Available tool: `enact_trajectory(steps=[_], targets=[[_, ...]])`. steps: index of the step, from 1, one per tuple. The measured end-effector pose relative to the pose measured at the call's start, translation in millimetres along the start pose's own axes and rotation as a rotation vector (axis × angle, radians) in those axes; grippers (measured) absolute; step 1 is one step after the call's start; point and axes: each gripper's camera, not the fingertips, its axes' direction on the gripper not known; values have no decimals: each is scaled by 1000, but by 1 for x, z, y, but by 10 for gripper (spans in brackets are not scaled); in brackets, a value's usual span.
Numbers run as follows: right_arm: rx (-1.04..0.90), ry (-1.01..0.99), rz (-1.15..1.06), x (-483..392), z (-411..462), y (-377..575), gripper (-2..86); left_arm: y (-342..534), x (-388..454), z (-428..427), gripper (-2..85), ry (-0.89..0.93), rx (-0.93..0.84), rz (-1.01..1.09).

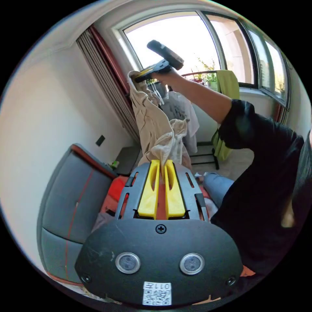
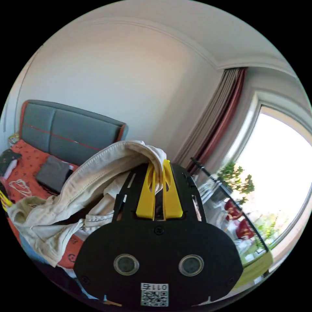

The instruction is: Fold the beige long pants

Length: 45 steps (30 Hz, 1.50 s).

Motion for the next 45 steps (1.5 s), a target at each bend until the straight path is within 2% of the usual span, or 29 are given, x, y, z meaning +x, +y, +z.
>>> enact_trajectory(steps=[2, 4, 9, 12, 14, 19, 21, 25, 30, 34, 36, 39, 42, 45], targets=[[-15, 106, -16, 17, -1, -1, 38, -14, -2, -18, 0, -89, 5, 58], [-14, 133, 10, 40, -3, 4, 39, -24, -13, -32, 0, -87, 10, 70], [-50, 192, 130, 106, 4, 23, 39, -57, -41, -47, 0, 96, 61, -16], [-58, 158, 191, 129, 13, 20, 40, -72, -16, -46, 0, 139, 73, 56], [-54, 155, 186, 127, 21, 8, 40, -76, -3, -49, 0, 112, 72, 95], [44, 85, 121, 69, 27, -59, 42, -54, -15, -66, 1, 64, 39, 14], [106, -6, 23, 5, 25, -99, 43, -22, -25, -78, 1, -43, -44, -15], [154, -191, -177, -136, 25, -149, 43, 65, -51, -88, 1, -116, -205, -159], [128, -518, -436, -402, 29, -193, 44, 254, -85, -82, 1, -150, -439, -469], [81, -735, -538, -586, 24, -205, 46, 387, -100, -65, 2, -152, -601, -693], [-25, -925, -580, -702, 19, -208, 48, 471, -103, -43, 4, -97, -732, -826], [-112, -950, -694, -843, 19, -177, 53, 560, -94, -7, 11, -82, -767, -991], [-165, -984, -727, -939, 32, -121, 72, 634, -64, 57, 33, -26, -779, -1117], [-252, -945, -786, -993, 51, -66, 96, 671, -26, 110, 62, -79, -787, -1182]])
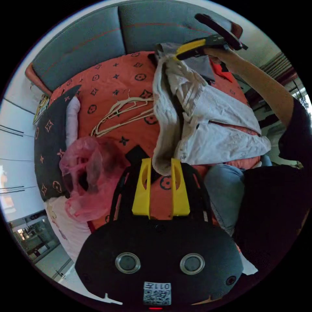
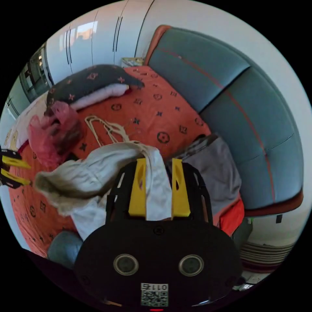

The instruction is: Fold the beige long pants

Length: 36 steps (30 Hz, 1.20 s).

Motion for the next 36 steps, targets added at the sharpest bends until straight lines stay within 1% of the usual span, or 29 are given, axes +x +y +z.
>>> enact_trajectory(steps=[2, 4, 7, 9, 10, 12, 13, 15, 16, 18, 19, 21, 23, 27, 30, 32, 34, 36], targets=[[-10, 34, 12, -5, 19, 15, 96, 7, 14, 28, 69, -5, 1, -25], [10, 25, 31, -6, 24, 42, 90, 13, 39, 48, 71, -16, -6, -10], [44, 20, 108, -5, 23, 113, 77, 14, 99, 69, 64, -60, 7, 62], [2, -7, 208, -9, 28, 184, 66, 9, 153, 87, 53, -73, 37, 118], [-12, -3, 238, -11, 29, 202, 62, 7, 167, 92, 50, -74, 45, 133], [-70, 30, 369, -26, 35, 268, 43, -7, 225, 120, 39, -80, 53, 181], [-85, 25, 395, -30, 38, 282, 40, -12, 241, 128, 37, -81, 50, 194], [-141, 9, 514, -49, 49, 330, 28, -36, 307, 151, 28, -106, 71, 229], [-149, 9, 540, -54, 52, 340, 26, -42, 325, 155, 26, -109, 86, 241], [-188, -10, 631, -74, 66, 368, 19, -67, 397, 163, 17, -100, 168, 279], [-195, -18, 651, -79, 69, 373, 18, -73, 415, 165, 16, -94, 195, 285], [-197, -52, 702, -99, 80, 388, 14, -97, 487, 174, 10, -84, 256, 319], [-158, -80, 724, -116, 85, 394, 11, -114, 539, 184, 8, -84, 279, 337], [-111, -135, 775, -154, 108, 390, 4, -152, 651, 230, 1, -73, 201, 433], [-169, -149, 776, -182, 146, 378, 3, -172, 707, 259, -2, -139, 158, 465], [-158, -124, 798, -196, 159, 372, 2, -185, 730, 272, -2, -202, 143, 475], [-163, -88, 777, -211, 165, 362, 1, -201, 744, 282, -2, -272, 156, 437], [-182, -31, 740, -232, 172, 348, 0, -227, 751, 293, -1, -337, 188, 342]])
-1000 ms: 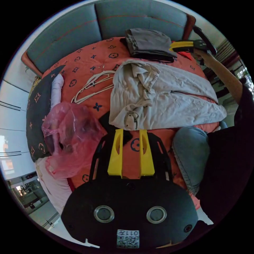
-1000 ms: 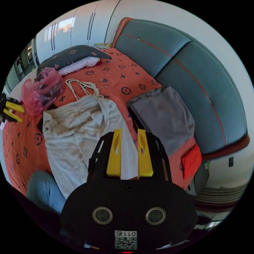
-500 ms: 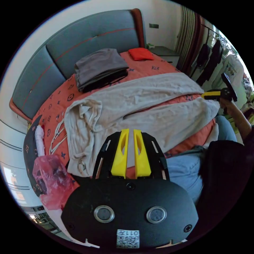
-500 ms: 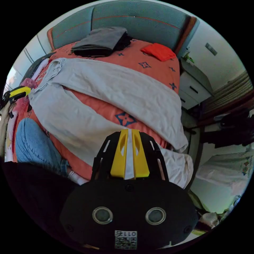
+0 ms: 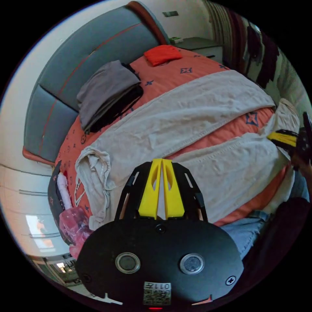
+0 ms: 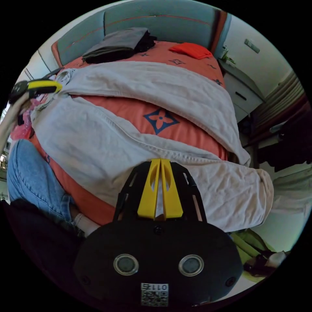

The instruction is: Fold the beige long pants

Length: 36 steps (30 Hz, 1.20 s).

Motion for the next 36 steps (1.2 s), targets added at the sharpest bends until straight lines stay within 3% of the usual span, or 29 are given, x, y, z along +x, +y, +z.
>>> enact_trajectory(steps=[6, 13, 17, 18, 20, 22, 23, 24, 26, 29, 31, 34, 35, 36], targets=[[-51, 117, -96, -55, 21, -2, 0, -60, -7, 71, 0, -5, -59, -187], [-119, 93, -66, -85, 36, -9, 0, -70, -40, 146, -3, 63, -150, -220], [-149, 70, -48, -100, 44, -11, 1, -19, -125, 168, -1, 241, -225, -552], [-158, 76, -52, -106, 47, -11, 1, 1, -138, 159, -1, 112, -215, -667], [-164, 84, -50, -114, 49, -11, 1, 28, -145, 137, 0, 44, -87, -749], [-159, 83, -35, -119, 51, -8, 1, 56, -144, 122, 0, 268, 114, -775], [-152, 80, -21, -123, 52, -6, 1, 68, -135, 119, 1, 464, 200, -730], [-145, 81, -13, -127, 53, -4, 1, 74, -117, 118, 1, 605, 229, -652], [-143, 95, -13, -134, 54, -2, 1, 74, -74, 119, 0, 707, 188, -471], [-151, 143, -34, -149, 58, 0, 0, 59, -1, 136, 0, 609, 31, -267], [-159, 177, -57, -158, 61, 2, 0, 44, 19, 153, 0, 484, -10, -267], [-176, 194, -71, -166, 63, 3, 0, 26, 2, 187, -1, 282, -65, -513], [-183, 188, -65, -168, 63, 4, 0, 29, -15, 205, -1, 289, -85, -679], [-190, 181, -61, -168, 64, 4, 0, 36, -26, 230, 0, 423, -118, -820]])
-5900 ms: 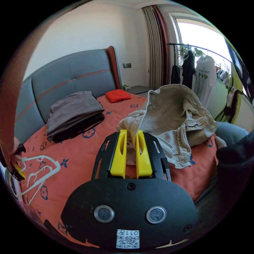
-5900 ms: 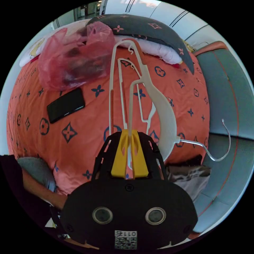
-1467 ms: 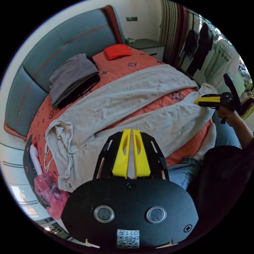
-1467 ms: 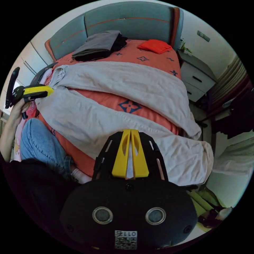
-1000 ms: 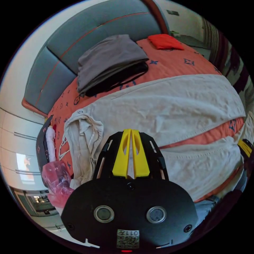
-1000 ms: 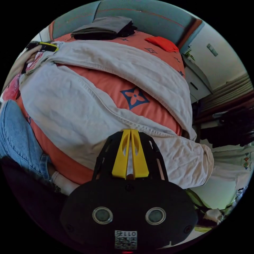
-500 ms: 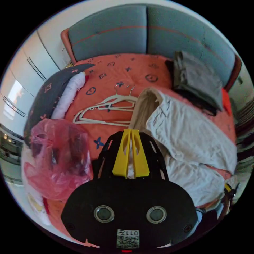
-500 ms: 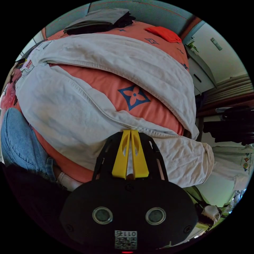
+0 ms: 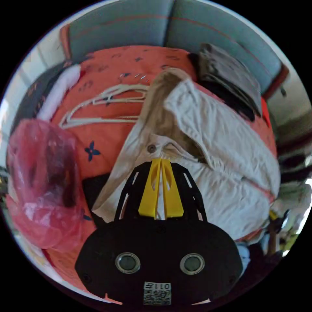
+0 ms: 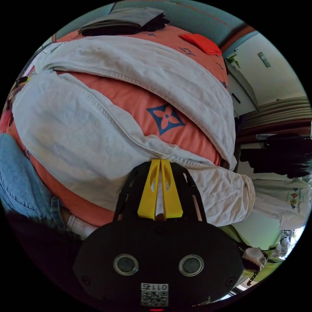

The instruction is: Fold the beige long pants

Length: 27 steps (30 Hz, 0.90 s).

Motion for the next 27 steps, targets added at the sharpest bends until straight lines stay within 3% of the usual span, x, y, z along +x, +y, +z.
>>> enact_trajectory(steps=[3, 7, 12, 14, 19, 21, 23, 25, 27], targets=[[-25, -8, 6, -3, 2, -1, 1, 2, -12, 27, 0, 136, -52, -104], [-41, 3, -8, -6, -3, 1, 4, 31, 14, 14, 0, 110, 23, 91], [140, 196, 66, -12, -40, 8, 8, 83, 81, -32, 0, -46, 310, 384], [173, 278, 14, -19, -49, 1, 10, 83, 115, -26, 1, -99, 349, 459], [274, 394, 27, -7, -82, -21, 12, 52, 182, 12, 1, -399, 557, 434], [362, 287, 46, 11, -85, -31, 12, 31, 193, 44, 1, -469, 539, 484], [367, 254, 75, 24, -75, -44, 12, 11, 180, 74, 1, -525, 434, 389], [318, 260, 88, 35, -56, -61, 11, -9, 142, 104, 1, -435, 274, 233], [229, 260, 100, 49, -18, -81, 9, -18, 93, 111, 1, -132, 281, 81]])
